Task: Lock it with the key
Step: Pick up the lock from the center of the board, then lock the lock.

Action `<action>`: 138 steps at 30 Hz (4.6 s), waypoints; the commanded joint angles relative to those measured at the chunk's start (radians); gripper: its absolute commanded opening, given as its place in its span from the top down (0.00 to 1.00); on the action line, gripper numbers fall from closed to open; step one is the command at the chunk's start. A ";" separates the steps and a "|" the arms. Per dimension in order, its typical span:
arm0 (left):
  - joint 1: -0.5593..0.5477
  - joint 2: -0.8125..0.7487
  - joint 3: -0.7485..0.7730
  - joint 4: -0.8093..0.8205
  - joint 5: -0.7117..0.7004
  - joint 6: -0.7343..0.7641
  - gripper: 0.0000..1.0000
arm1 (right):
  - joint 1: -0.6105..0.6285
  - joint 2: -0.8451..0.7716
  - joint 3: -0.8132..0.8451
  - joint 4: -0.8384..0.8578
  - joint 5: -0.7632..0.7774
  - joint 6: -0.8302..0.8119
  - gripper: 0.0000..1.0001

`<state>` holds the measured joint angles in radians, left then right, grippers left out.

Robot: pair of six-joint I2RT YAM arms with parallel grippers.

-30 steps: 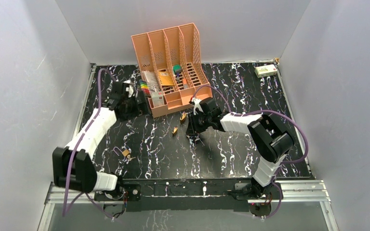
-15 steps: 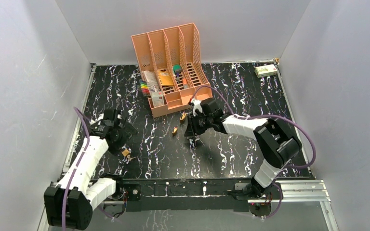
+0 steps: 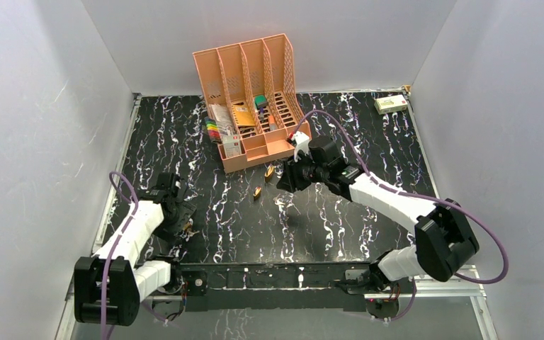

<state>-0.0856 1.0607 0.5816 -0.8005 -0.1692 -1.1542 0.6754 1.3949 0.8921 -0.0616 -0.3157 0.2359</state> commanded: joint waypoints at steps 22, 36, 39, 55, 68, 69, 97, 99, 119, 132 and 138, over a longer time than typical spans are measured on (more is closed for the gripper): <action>0.064 0.130 -0.036 0.151 0.075 0.116 0.60 | -0.011 -0.132 -0.012 -0.065 0.030 -0.046 0.51; 0.064 0.102 0.050 0.183 0.162 0.224 1.00 | -0.011 -0.136 -0.008 -0.038 -0.025 -0.017 0.51; 0.064 0.081 0.097 0.200 0.209 0.226 1.00 | -0.011 -0.136 -0.013 -0.003 -0.061 0.006 0.51; 0.023 -0.063 0.220 0.426 0.327 0.004 1.00 | 0.221 -0.106 -0.157 0.707 -0.039 0.190 0.47; -0.132 -0.053 0.310 0.510 0.329 -0.046 1.00 | 0.300 0.177 -0.044 1.063 0.053 0.241 0.38; -0.133 -0.056 0.310 0.515 0.333 -0.053 1.00 | 0.299 0.190 -0.044 1.083 0.073 0.249 0.37; -0.162 -0.105 0.272 0.621 0.349 -0.163 1.00 | 0.315 0.391 0.162 1.153 0.310 0.271 0.34; -0.164 -0.105 0.272 0.628 0.352 -0.168 1.00 | 0.314 0.399 0.166 1.166 0.310 0.276 0.35; -0.179 -0.110 0.253 0.649 0.377 -0.204 1.00 | 0.316 0.483 0.202 1.257 0.373 0.329 0.82; -0.227 -0.091 0.400 0.523 0.292 -0.057 0.06 | 0.238 0.407 0.104 1.283 0.289 0.342 1.00; -0.226 -0.209 0.362 0.618 0.232 0.094 0.02 | 0.161 0.324 0.019 1.279 0.230 0.376 1.00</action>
<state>-0.3099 0.9592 0.9463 -0.2493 0.1123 -1.1828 0.8806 1.8244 0.9421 1.1427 -0.0349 0.5888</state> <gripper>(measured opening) 0.982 0.132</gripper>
